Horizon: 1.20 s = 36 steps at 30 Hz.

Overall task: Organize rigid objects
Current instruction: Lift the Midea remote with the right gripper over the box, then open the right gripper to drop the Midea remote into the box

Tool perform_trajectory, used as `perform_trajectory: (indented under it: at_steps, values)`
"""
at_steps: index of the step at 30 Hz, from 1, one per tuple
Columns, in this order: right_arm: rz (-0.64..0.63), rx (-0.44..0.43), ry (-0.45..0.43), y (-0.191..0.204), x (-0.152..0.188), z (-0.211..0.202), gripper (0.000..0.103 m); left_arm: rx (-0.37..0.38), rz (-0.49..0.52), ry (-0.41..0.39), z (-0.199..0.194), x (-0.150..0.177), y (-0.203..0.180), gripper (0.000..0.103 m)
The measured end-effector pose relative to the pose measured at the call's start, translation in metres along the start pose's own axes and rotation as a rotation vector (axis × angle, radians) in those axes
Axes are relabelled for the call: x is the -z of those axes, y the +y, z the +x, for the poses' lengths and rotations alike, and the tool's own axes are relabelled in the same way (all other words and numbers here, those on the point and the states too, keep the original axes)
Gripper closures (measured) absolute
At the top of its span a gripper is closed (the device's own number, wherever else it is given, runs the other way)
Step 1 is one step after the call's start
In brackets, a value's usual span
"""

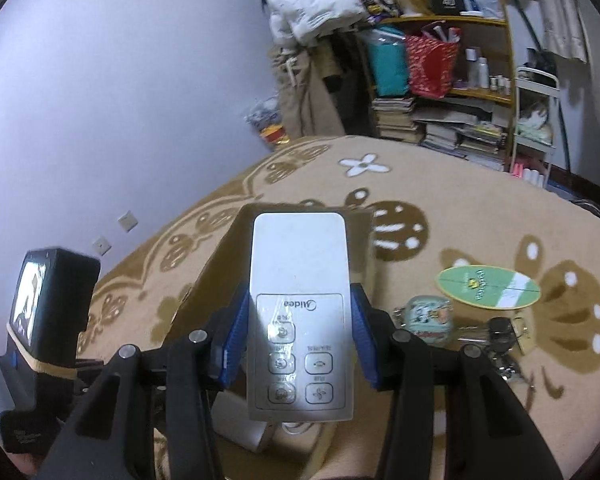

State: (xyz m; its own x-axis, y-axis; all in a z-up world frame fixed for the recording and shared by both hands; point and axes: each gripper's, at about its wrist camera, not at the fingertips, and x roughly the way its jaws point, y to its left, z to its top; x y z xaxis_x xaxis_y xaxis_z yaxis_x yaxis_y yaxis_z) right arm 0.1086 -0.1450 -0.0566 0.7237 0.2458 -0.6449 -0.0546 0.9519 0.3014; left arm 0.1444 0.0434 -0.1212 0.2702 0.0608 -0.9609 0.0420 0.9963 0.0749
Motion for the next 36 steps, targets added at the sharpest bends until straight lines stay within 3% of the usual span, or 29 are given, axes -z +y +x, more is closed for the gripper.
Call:
perform_trajectory:
  at_steps: [29, 36]
  values:
    - [0.039, -0.043, 0.117, 0.0, 0.014, 0.023, 0.052, 0.004, 0.0, 0.002, 0.0, -0.001, 0.001, 0.093]
    - [0.05, -0.044, 0.102, -0.003, 0.011, 0.019, 0.051, 0.005, 0.001, 0.002, 0.001, -0.002, 0.001, 0.093]
